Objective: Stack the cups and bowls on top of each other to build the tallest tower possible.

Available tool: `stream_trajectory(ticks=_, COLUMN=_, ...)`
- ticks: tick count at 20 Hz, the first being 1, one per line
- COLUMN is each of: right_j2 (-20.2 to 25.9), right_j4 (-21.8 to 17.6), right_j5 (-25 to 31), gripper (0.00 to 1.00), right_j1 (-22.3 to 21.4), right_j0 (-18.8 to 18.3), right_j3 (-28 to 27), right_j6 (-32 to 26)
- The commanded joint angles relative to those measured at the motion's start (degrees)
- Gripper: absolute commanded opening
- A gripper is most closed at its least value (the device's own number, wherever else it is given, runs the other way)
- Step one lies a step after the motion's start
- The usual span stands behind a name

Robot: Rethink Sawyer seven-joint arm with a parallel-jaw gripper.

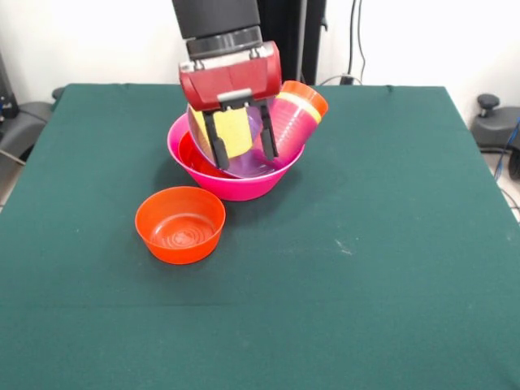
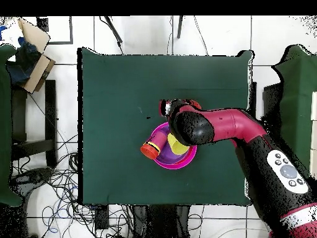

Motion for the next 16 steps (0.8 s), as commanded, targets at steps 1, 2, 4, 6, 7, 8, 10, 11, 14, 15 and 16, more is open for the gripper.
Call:
stream_trajectory(ticks=1, right_j2=-5.80, right_j4=-4.73, right_j5=1.35, gripper=1.00, right_j1=3.20, right_j0=3.25, right_j3=-3.03, right_j6=-0.92)
stream_trajectory(ticks=2, right_j2=-6.08, right_j4=-4.72, right_j5=1.05, gripper=1.00, right_j1=3.36, right_j0=3.44, right_j3=-3.08, right_j6=-0.75)
stream_trajectory(ticks=4, right_j2=-6.45, right_j4=-4.59, right_j5=1.02, gripper=1.00, right_j1=3.95, right_j0=4.03, right_j3=-3.84, right_j6=-0.67)
stream_trajectory(ticks=6, right_j2=-6.57, right_j4=-4.56, right_j5=1.02, gripper=1.00, right_j1=5.60, right_j0=4.48, right_j3=-5.37, right_j6=-1.14)
stream_trajectory(ticks=7, right_j2=-6.33, right_j4=-4.32, right_j5=1.34, gripper=1.00, right_j1=6.85, right_j0=4.41, right_j3=-6.05, right_j6=-1.71)
stream_trajectory(ticks=8, right_j2=-6.32, right_j4=-4.35, right_j5=1.25, gripper=1.00, right_j1=7.39, right_j0=4.42, right_j3=-6.51, right_j6=-1.99)
stream_trajectory(ticks=10, right_j2=-6.12, right_j4=-4.27, right_j5=1.44, gripper=1.00, right_j1=7.48, right_j0=4.12, right_j3=-6.56, right_j6=-2.61)
stream_trajectory(ticks=11, right_j2=-6.16, right_j4=-4.32, right_j5=1.54, gripper=1.00, right_j1=7.51, right_j0=4.07, right_j3=-6.66, right_j6=-2.78)
stream_trajectory(ticks=14, right_j2=-6.10, right_j4=-4.38, right_j5=1.89, gripper=1.00, right_j1=8.15, right_j0=3.94, right_j3=-7.33, right_j6=-3.39)
stream_trajectory(ticks=15, right_j2=-5.99, right_j4=-4.42, right_j5=2.01, gripper=1.00, right_j1=8.92, right_j0=3.82, right_j3=-7.93, right_j6=-3.83)
stream_trajectory(ticks=16, right_j2=-5.79, right_j4=-4.40, right_j5=2.39, gripper=1.00, right_j1=9.55, right_j0=3.64, right_j3=-8.57, right_j6=-4.49)
